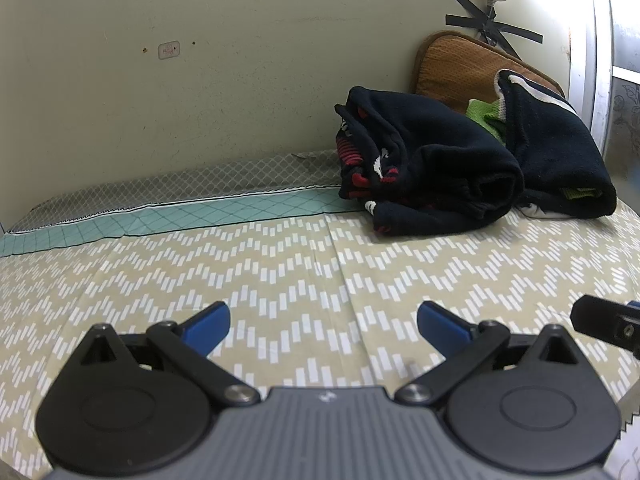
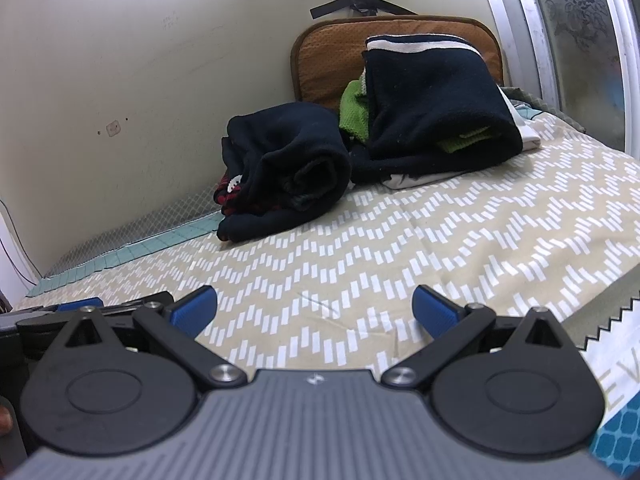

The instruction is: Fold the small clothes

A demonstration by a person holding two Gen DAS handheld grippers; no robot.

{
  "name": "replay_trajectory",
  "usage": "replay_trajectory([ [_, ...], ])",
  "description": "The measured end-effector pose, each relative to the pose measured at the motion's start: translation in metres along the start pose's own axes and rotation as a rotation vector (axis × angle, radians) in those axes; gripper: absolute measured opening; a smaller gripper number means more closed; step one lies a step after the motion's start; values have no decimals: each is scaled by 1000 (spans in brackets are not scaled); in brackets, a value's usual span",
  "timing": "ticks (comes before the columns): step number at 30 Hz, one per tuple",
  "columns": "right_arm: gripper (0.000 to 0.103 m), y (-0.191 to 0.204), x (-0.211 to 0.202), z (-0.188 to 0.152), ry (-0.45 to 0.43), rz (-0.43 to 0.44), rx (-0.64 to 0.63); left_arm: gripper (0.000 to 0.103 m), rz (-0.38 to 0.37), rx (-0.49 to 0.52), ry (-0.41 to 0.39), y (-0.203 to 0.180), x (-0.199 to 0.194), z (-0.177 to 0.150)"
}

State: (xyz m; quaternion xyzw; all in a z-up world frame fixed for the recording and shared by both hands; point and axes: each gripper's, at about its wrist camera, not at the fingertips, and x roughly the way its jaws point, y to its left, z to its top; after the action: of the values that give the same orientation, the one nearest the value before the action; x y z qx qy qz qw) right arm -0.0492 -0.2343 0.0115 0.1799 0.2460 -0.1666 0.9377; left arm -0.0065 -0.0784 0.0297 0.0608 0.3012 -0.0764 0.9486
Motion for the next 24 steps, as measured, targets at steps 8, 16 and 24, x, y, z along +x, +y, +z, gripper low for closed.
replay_trajectory([
  [8, 103, -1, -1, 1, -8, 3, 3, 103, 0, 1, 0, 0, 0, 0],
  [16, 103, -1, -1, 1, -9, 5, 2, 103, 0, 2, -1, -1, 0, 0],
  [24, 103, -1, -2, 2, -14, 4, 4, 103, 1, 2, 0, -1, 0, 0],
])
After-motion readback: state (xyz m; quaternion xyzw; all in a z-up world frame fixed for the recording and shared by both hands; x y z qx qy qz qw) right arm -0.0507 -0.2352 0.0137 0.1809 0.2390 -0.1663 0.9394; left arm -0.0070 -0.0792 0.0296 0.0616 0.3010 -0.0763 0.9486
